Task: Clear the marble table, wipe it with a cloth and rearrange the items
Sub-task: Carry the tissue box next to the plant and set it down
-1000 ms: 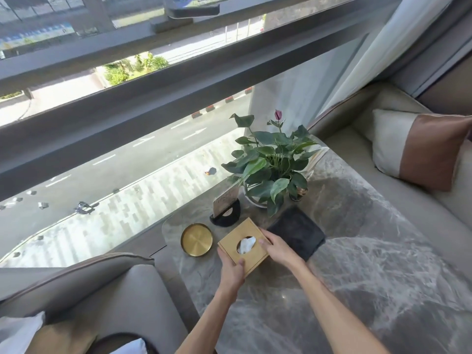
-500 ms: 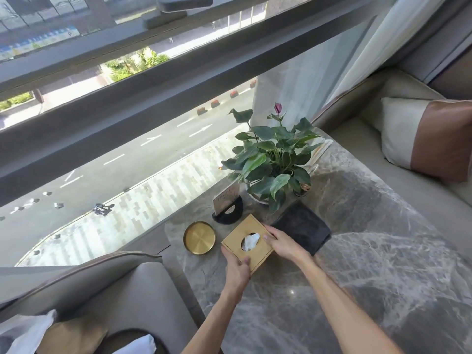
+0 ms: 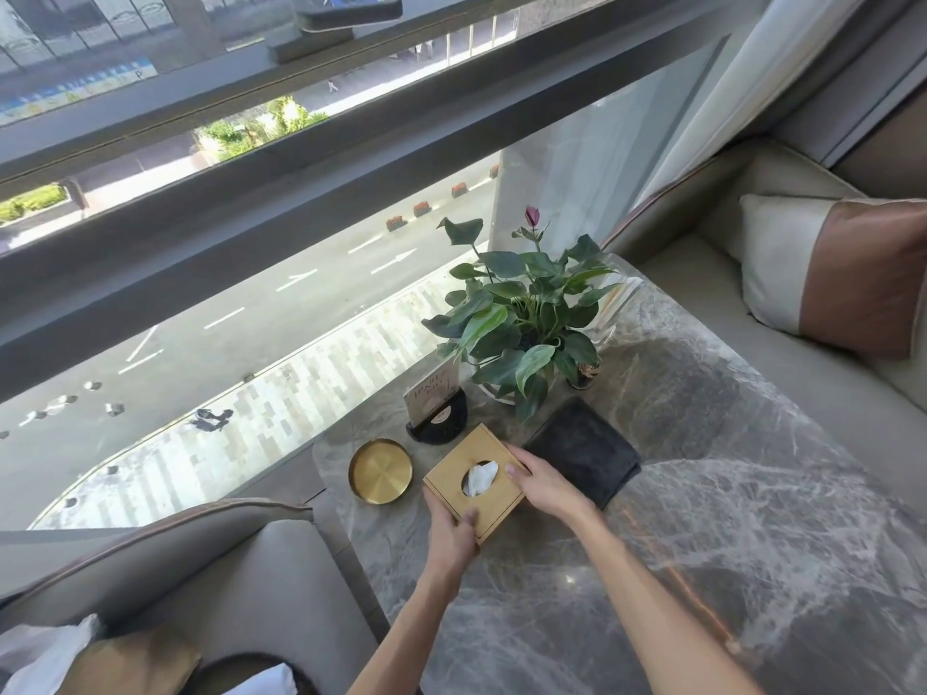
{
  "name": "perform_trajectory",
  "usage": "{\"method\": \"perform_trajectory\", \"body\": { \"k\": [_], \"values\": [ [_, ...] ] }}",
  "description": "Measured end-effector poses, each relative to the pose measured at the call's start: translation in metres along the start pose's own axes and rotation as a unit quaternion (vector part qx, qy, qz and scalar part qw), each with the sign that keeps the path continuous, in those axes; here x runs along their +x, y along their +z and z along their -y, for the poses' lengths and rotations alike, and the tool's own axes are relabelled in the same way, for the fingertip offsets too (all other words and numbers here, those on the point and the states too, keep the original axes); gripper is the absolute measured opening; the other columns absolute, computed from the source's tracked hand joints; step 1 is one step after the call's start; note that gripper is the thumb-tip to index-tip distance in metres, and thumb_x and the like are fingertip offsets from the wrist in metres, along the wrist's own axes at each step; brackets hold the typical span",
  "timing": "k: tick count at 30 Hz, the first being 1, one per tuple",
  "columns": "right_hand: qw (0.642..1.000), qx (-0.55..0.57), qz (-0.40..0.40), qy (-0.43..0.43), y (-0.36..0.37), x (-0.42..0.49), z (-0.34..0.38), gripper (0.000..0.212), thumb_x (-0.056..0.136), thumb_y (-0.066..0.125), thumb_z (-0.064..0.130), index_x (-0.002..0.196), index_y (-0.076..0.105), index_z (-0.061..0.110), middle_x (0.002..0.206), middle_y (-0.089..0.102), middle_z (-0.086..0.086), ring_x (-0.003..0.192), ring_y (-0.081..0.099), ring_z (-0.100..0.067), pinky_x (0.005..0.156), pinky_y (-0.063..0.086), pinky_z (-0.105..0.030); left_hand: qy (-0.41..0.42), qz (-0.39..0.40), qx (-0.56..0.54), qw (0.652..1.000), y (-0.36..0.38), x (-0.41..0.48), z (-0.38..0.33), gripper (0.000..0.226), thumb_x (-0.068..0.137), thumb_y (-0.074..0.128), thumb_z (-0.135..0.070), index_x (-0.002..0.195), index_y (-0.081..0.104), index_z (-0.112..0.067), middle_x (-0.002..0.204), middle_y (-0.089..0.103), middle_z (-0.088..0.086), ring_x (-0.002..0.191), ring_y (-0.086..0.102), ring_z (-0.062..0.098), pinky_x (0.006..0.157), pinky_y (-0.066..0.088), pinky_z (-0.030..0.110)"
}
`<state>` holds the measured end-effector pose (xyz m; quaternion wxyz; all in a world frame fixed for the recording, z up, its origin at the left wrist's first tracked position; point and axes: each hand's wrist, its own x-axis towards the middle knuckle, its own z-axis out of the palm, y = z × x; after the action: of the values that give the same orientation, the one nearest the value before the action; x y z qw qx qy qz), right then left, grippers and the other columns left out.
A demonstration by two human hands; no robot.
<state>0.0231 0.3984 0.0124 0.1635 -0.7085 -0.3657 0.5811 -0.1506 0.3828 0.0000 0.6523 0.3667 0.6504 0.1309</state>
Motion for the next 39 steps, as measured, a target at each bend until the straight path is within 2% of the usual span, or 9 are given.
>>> {"method": "perform_trajectory", "body": {
  "k": [5,9,11,13,15,19,24,29,39],
  "values": [
    [1.000,0.000,0.002,0.003,-0.001,0.000,0.000,0.045,0.103,0.041,0.026,0.147,0.035,0.033,0.147,0.046,0.005,0.134,0.042,-0.015,0.112,0.034,-0.035,0.010,-0.003,0.013,1.000,-0.002,0.006,0.005,0.075,0.090,0.052,-0.027,0.138,0.007,-0.062,0.138,0.051,0.003,0.117,0.058,0.039,0.082,0.057,0.047],
    [1.000,0.003,0.004,0.010,-0.002,-0.001,0.002,0.046,0.103,0.040,0.025,0.148,0.034,0.032,0.147,0.046,0.004,0.135,0.042,-0.017,0.112,0.034,-0.035,0.015,0.003,0.025,1.000,-0.002,0.000,0.000,0.070,0.094,0.049,-0.021,0.135,0.008,-0.060,0.131,0.054,0.004,0.105,0.061,0.035,0.062,0.052,0.033],
    [1.000,0.010,0.006,0.013,-0.002,-0.002,0.003,0.046,0.103,0.040,0.025,0.148,0.033,0.031,0.146,0.045,0.005,0.136,0.041,-0.017,0.112,0.033,-0.034,0.009,-0.001,0.028,1.000,-0.002,0.000,0.000,0.072,0.095,0.049,-0.023,0.139,0.004,-0.057,0.134,0.053,0.006,0.107,0.061,0.037,0.064,0.053,0.035],
    [1.000,0.024,0.011,0.013,0.000,-0.002,0.002,0.046,0.103,0.039,0.026,0.148,0.032,0.032,0.146,0.045,0.007,0.134,0.042,-0.015,0.112,0.033,-0.033,0.006,-0.002,0.028,1.000,-0.001,-0.002,-0.003,0.082,0.092,0.050,-0.030,0.144,-0.009,-0.054,0.144,0.047,0.008,0.118,0.057,0.040,0.085,0.056,0.046],
    [0.999,0.040,0.014,0.014,0.002,-0.001,-0.002,0.047,0.103,0.039,0.030,0.148,0.030,0.036,0.150,0.042,0.006,0.135,0.041,-0.014,0.115,0.033,-0.037,0.001,0.004,0.034,0.999,-0.001,-0.010,-0.012,0.093,0.094,0.050,-0.032,0.147,-0.026,-0.040,0.155,0.033,0.004,0.129,0.049,0.037,0.108,0.044,0.051],
    [0.997,0.072,-0.034,0.001,0.004,-0.008,-0.012,0.055,0.101,0.040,0.043,0.151,0.021,0.035,0.158,0.027,0.007,0.145,0.026,-0.015,0.118,0.024,-0.036,0.065,-0.004,0.074,0.995,-0.007,-0.022,-0.019,0.102,0.094,0.055,-0.032,0.149,-0.030,-0.021,0.164,0.009,0.003,0.148,0.023,0.027,0.122,0.021,0.045],
    [0.962,-0.117,-0.235,-0.075,0.024,-0.042,-0.023,0.056,0.101,0.038,0.042,0.152,0.021,0.031,0.161,0.019,0.007,0.149,0.013,-0.015,0.118,0.017,-0.032,0.251,-0.072,0.267,0.928,-0.019,-0.022,-0.007,0.081,0.097,0.053,-0.022,0.157,-0.001,-0.015,0.164,-0.011,0.010,0.150,-0.016,0.019,0.124,0.007,0.041],
    [0.912,-0.341,-0.213,-0.085,0.071,-0.063,-0.042,0.060,0.098,0.022,0.055,0.153,0.002,0.039,0.162,-0.008,0.002,0.149,-0.012,-0.025,0.122,0.011,-0.045,0.261,-0.060,0.488,0.830,-0.023,-0.014,0.003,0.071,0.102,0.038,-0.027,0.156,-0.007,-0.020,0.158,-0.027,0.003,0.147,-0.026,0.029,0.125,0.003,0.047],
    [0.910,-0.364,-0.189,-0.055,0.072,-0.063,-0.043,0.061,0.098,0.020,0.057,0.152,-0.002,0.040,0.161,-0.013,0.001,0.149,-0.015,-0.028,0.120,0.008,-0.051,0.264,-0.043,0.531,0.804,-0.027,-0.006,0.011,0.070,0.104,0.033,-0.038,0.155,-0.012,-0.018,0.160,-0.024,0.006,0.148,-0.024,0.029,0.126,0.002,0.042]
  ]
}}
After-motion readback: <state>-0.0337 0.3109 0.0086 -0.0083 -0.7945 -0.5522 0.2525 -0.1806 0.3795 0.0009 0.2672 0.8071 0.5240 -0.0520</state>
